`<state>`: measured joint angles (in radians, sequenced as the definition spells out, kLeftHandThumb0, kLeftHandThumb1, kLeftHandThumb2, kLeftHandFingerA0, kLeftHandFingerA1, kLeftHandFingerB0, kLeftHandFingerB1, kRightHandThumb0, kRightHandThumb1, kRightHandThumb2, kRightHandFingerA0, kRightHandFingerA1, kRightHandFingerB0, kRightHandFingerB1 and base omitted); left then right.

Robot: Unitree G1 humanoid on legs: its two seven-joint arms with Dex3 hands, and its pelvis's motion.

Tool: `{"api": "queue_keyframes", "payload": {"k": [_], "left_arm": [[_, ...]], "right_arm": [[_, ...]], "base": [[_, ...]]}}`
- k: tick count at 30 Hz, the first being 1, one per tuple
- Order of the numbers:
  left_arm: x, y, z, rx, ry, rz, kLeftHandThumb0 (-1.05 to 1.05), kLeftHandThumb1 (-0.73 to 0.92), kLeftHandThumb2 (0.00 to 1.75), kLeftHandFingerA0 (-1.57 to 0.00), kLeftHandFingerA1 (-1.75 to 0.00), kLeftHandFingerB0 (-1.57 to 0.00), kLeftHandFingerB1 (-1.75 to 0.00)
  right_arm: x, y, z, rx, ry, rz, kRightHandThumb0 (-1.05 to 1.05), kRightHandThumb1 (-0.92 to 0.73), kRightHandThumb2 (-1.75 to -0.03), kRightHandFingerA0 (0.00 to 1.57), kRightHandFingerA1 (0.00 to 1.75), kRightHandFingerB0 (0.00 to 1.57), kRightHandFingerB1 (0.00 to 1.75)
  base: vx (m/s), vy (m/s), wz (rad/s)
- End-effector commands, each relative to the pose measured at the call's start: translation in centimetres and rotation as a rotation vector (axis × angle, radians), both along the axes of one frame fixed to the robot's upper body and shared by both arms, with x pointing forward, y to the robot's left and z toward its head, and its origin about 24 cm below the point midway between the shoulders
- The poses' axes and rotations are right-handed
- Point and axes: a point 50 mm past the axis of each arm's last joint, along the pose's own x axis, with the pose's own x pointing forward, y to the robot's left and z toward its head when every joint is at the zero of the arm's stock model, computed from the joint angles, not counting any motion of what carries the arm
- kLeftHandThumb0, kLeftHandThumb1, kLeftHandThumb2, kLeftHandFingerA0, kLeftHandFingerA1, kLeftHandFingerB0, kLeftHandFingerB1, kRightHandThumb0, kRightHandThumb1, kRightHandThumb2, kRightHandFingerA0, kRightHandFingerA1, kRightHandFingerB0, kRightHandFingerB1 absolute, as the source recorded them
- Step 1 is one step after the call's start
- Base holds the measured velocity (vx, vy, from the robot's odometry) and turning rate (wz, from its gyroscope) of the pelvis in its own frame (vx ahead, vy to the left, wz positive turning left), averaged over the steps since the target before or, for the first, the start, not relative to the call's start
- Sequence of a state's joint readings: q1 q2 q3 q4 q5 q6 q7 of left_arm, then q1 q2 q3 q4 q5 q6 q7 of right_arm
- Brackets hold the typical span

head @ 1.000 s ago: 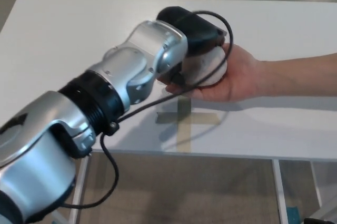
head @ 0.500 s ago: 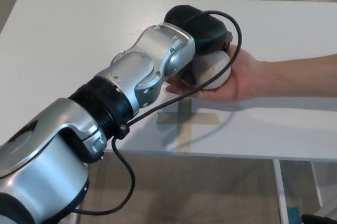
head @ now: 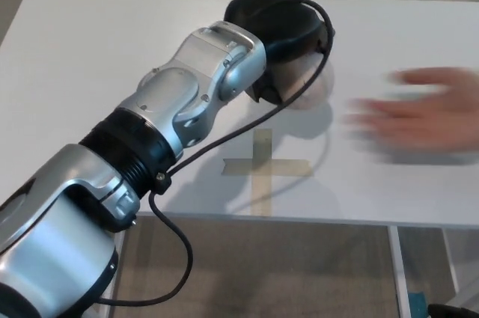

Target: Use the left hand to take the pink dumpling toy on a person's hand and put it on the desk.

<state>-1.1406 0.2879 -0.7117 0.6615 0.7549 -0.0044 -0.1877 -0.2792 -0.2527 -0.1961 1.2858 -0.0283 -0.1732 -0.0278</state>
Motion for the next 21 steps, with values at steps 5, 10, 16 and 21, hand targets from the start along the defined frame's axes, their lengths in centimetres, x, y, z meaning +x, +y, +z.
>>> {"api": "queue_keyframes", "payload": {"k": [5,10,16,21], "left_arm": [[0.03,0.45,0.43,-0.012,-0.068,-0.009,-0.30,0.57,0.58,-0.73,-1.57,-0.72,-0.45],[0.18,0.58,-0.12,0.017,-0.052,0.006,-0.27,0.56,0.58,-0.71,-1.54,-0.71,-0.45],[0.14,0.45,0.08,0.021,-0.049,0.001,-0.35,0.47,0.78,-0.94,-1.32,-0.73,-0.62],[-0.06,1.08,0.54,0.002,-0.062,-0.008,-0.32,0.47,0.79,-0.96,-1.31,-0.74,-0.63]], "right_arm": [[-0.38,-0.06,-0.22,0.012,0.018,-0.004,-0.17,-0.66,-0.59,0.61,0.45,0.52,0.43],[-0.43,-0.08,-0.24,0.017,0.021,0.002,-0.17,-0.66,-0.59,0.59,0.45,0.52,0.43],[-0.46,0.00,-0.29,0.022,0.023,0.006,-0.17,-0.66,-0.59,0.59,0.45,0.52,0.42],[-0.42,0.13,-0.33,0.025,0.029,0.013,-0.18,-0.66,-0.59,0.58,0.44,0.51,0.42]], "base": [[0.00,0.000,0.00],[0.00,0.000,0.00],[0.00,0.000,0.00],[0.00,0.000,0.00]]}}
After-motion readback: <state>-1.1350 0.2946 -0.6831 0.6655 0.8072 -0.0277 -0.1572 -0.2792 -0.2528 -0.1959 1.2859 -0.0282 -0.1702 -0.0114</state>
